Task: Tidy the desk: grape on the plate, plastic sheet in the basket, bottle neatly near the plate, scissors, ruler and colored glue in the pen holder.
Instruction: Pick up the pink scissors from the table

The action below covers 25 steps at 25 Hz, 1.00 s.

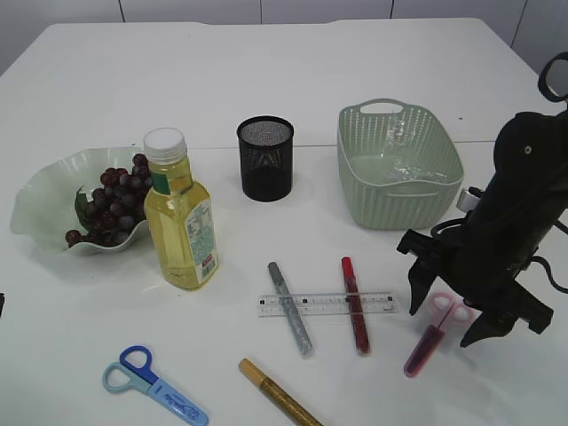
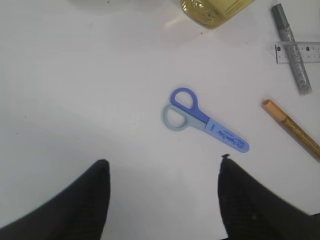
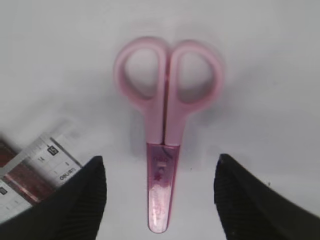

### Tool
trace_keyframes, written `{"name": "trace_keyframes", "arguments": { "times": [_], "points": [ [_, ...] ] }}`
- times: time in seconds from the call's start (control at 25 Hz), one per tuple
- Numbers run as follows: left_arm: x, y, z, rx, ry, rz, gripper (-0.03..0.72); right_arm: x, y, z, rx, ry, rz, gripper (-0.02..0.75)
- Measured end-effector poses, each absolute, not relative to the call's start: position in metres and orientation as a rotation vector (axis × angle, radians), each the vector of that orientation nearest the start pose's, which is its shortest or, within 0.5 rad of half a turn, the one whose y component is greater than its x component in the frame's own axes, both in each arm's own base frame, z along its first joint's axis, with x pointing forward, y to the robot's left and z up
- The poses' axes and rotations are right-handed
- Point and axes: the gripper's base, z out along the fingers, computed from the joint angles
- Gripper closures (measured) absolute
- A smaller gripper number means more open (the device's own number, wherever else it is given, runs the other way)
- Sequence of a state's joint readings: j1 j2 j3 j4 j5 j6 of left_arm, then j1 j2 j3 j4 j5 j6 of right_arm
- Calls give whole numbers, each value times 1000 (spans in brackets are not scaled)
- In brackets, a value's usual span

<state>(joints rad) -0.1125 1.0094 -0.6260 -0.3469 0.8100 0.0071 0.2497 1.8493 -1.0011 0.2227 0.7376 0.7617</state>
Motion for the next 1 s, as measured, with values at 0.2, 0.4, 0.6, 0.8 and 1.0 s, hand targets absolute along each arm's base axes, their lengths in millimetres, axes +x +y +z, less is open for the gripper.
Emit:
{"name": "trace_keyframes", "arguments": {
  "times": [0.2,0.4,0.6,0.8,1.0],
  "points": [
    [168,-41,253,-84,2652,-443,192,307,91,131,1046,2961,237,242],
    [168,-41,253,-84,2649,-443,192,308,90,123,1052,2979,209,242],
    [168,-41,253,-84,2649,-443,192,308,90,119,1056,2986,201,243],
    [168,-41,253,-85,2647,-442,192,310,90,116,1057,2988,196,243],
    [168,-41,253,-85,2647,-442,192,310,90,116,1059,2987,196,246]
  ]
}}
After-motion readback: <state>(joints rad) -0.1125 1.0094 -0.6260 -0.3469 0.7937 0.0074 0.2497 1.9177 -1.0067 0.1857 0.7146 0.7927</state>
